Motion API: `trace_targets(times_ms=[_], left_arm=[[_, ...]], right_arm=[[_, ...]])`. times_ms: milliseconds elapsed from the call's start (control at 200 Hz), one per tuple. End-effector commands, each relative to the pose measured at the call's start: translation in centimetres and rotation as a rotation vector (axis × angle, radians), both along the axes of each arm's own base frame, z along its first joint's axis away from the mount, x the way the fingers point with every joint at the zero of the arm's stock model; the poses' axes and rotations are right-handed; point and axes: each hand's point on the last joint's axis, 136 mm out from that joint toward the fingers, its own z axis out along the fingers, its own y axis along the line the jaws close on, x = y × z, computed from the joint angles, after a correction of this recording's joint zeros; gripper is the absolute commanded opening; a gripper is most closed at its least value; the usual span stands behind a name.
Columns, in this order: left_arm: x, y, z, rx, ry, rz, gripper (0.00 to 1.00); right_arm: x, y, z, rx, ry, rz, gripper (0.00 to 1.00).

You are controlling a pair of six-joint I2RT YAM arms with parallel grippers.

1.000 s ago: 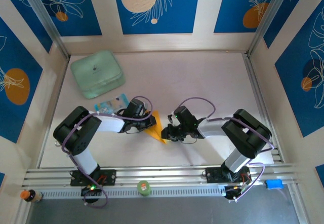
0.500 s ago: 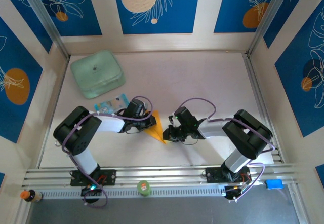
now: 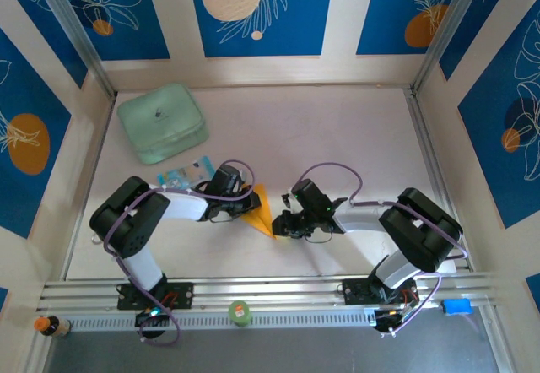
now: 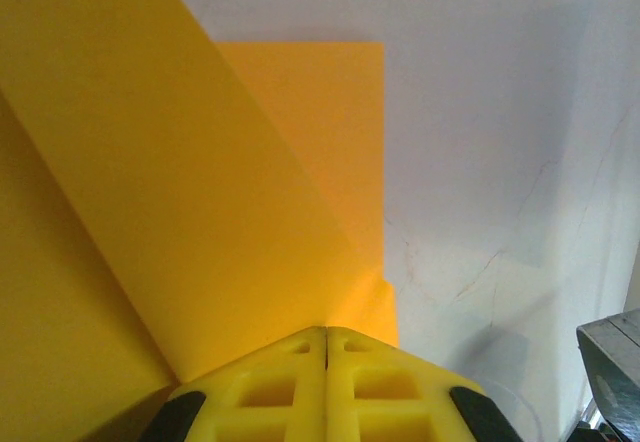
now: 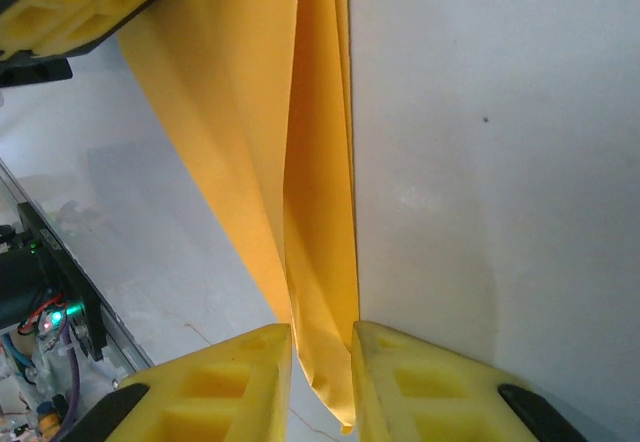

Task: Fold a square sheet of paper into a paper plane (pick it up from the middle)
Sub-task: Fourth fold the wing at the center of the table.

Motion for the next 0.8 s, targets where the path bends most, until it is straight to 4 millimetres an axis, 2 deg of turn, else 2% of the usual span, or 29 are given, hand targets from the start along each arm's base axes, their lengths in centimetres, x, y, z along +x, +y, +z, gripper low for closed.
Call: trace_targets(times_ms=[0,795], left_arm=[[-1.0,0.8,-2.4,0.064,0.057,0.003,0.02],[-1.0,0.8,-2.5,0.063,0.06,0.004,0.02]], right_arm=[[-0.9,0.1,-0.9,-0.043,0.023,0.036,0.24],[-1.4,-0.8,-2.3,-0.096,0.065,0.019,0.13]])
